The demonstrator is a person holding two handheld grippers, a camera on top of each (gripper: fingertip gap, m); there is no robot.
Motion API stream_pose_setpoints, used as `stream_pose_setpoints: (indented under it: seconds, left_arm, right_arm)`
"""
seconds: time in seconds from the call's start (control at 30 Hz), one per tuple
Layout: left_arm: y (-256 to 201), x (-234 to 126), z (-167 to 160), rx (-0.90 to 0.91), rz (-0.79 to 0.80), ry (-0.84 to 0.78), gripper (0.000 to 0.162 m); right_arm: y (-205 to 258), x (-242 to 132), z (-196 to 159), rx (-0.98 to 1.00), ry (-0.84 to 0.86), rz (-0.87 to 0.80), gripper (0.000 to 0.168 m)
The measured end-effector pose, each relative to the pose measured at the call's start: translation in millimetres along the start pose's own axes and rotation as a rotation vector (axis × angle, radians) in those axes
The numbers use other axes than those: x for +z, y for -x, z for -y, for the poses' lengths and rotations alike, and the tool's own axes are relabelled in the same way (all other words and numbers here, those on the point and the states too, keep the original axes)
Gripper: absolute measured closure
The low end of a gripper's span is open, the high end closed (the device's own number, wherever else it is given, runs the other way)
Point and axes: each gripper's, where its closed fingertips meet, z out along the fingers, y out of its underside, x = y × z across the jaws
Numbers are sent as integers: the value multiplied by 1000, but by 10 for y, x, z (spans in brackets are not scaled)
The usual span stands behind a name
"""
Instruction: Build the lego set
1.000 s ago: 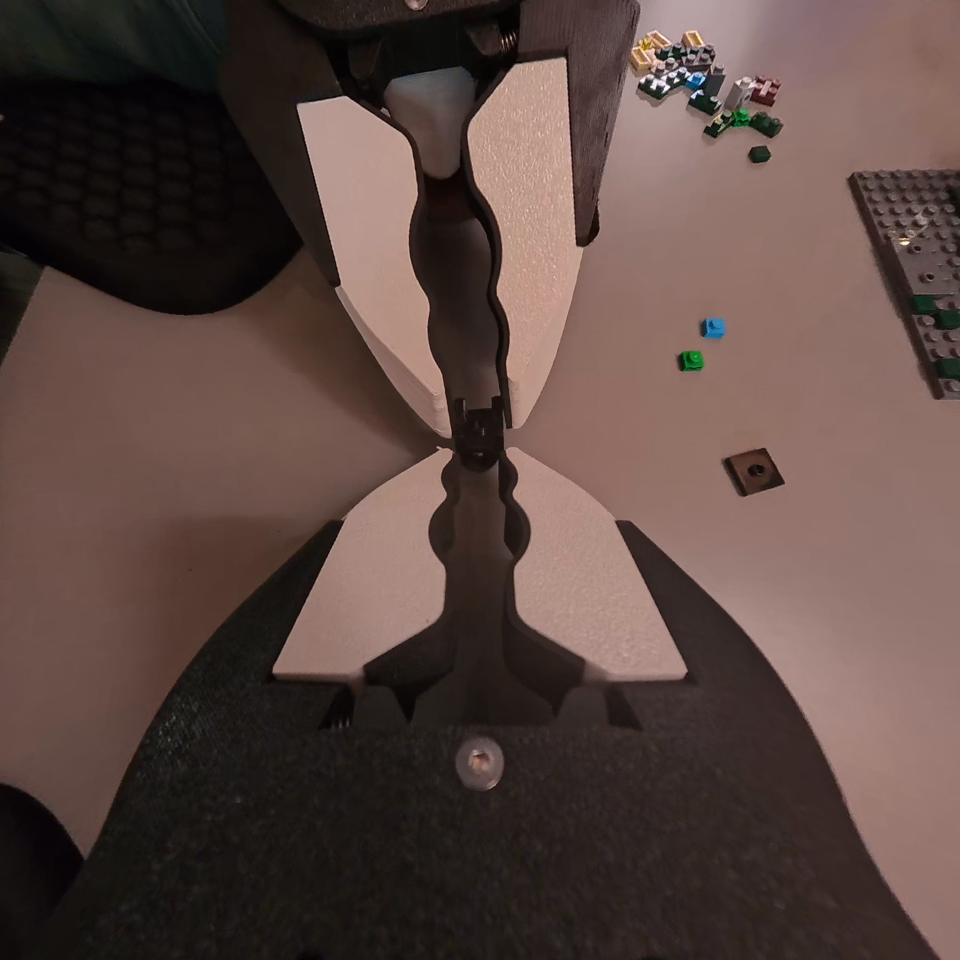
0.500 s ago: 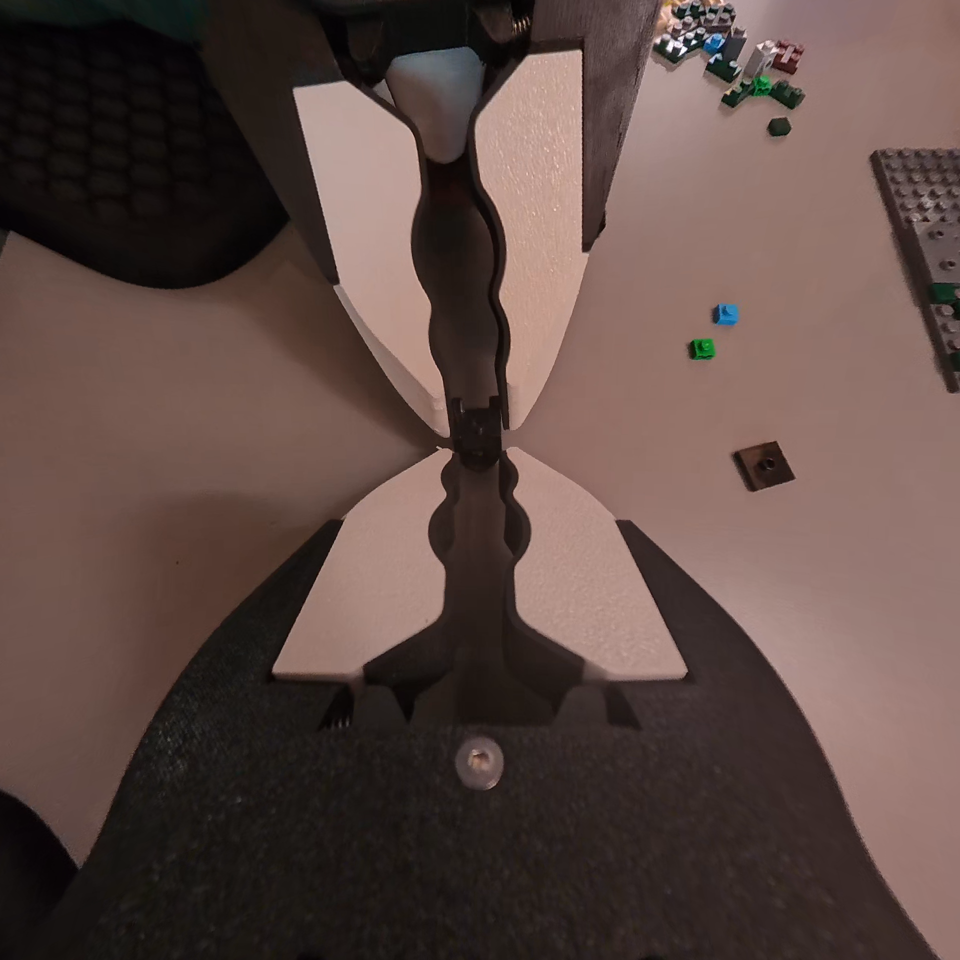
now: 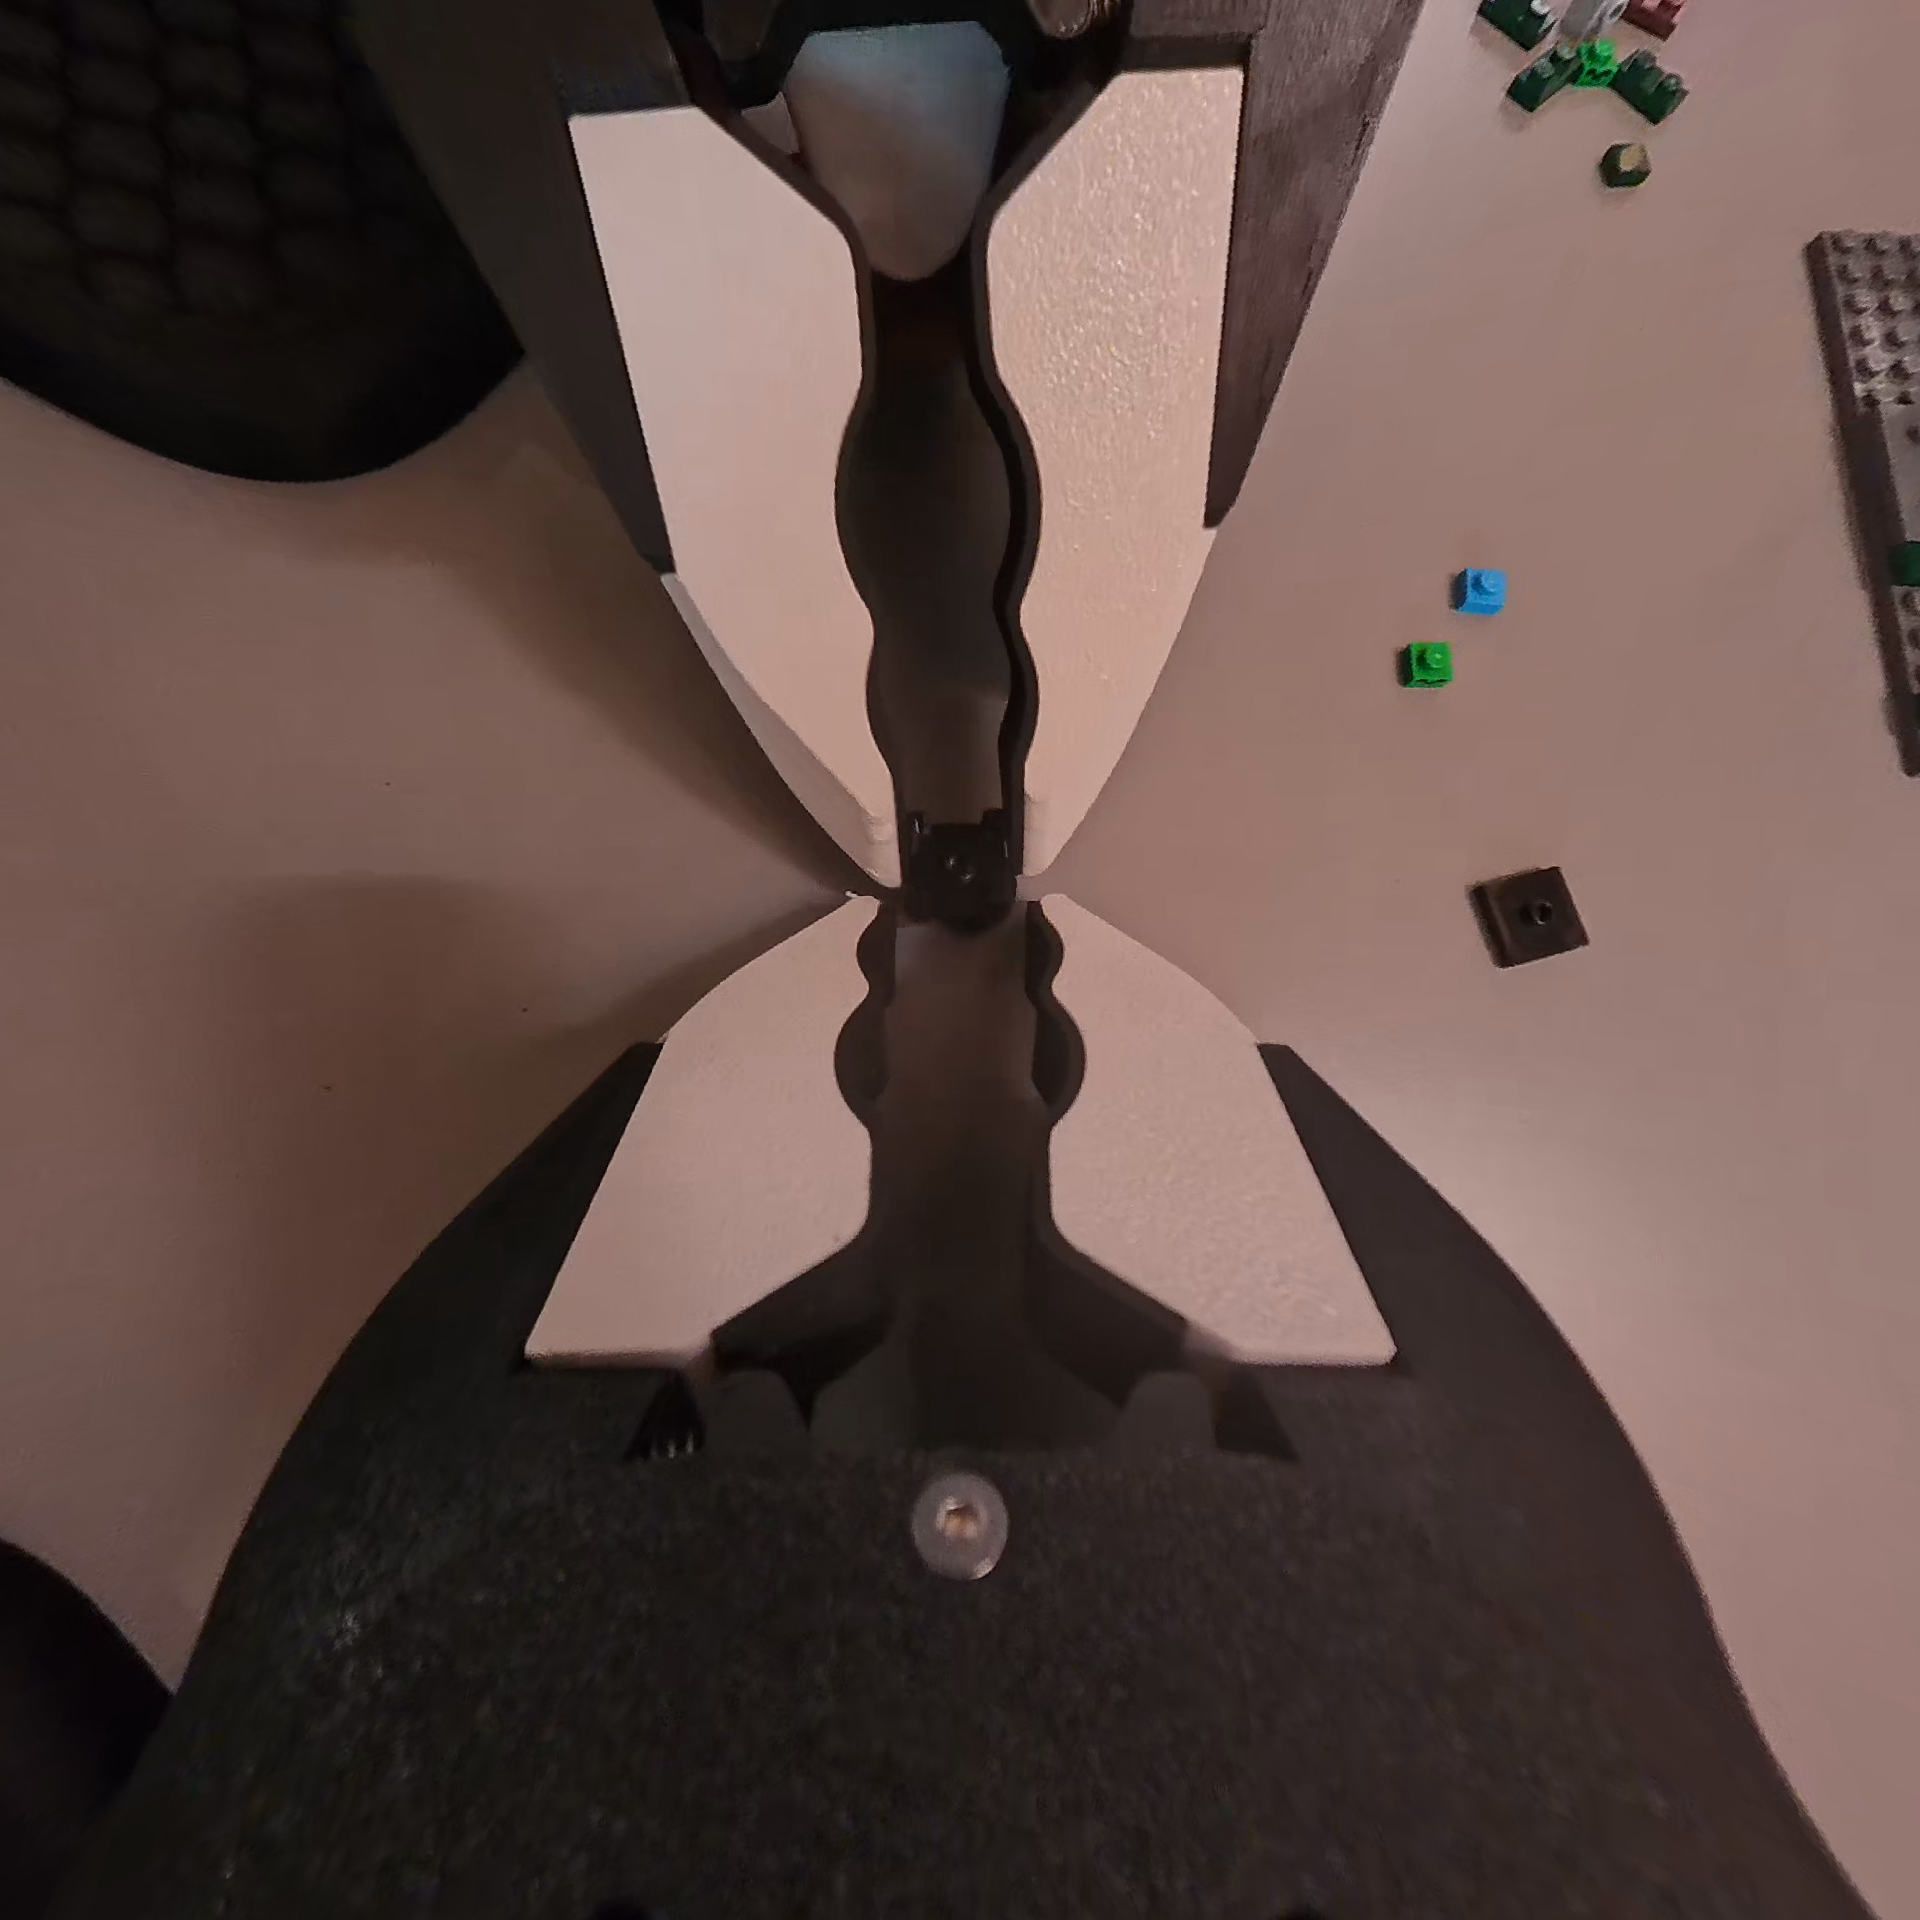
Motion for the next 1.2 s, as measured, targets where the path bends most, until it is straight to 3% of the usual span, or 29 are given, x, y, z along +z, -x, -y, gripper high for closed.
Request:
stream_pose_setpoints:
  seconds: [0.6, 1.2]
  left_arm:
    - [13, -29, -15, -6, 10, -6, 141]
    - [37, -25, -80, 8, 29, 14, 140]
  right_arm:
    - [-20, 14, 1, 4, 118, 20, 146]
    - [-36, 0, 21, -10, 124, 50, 148]
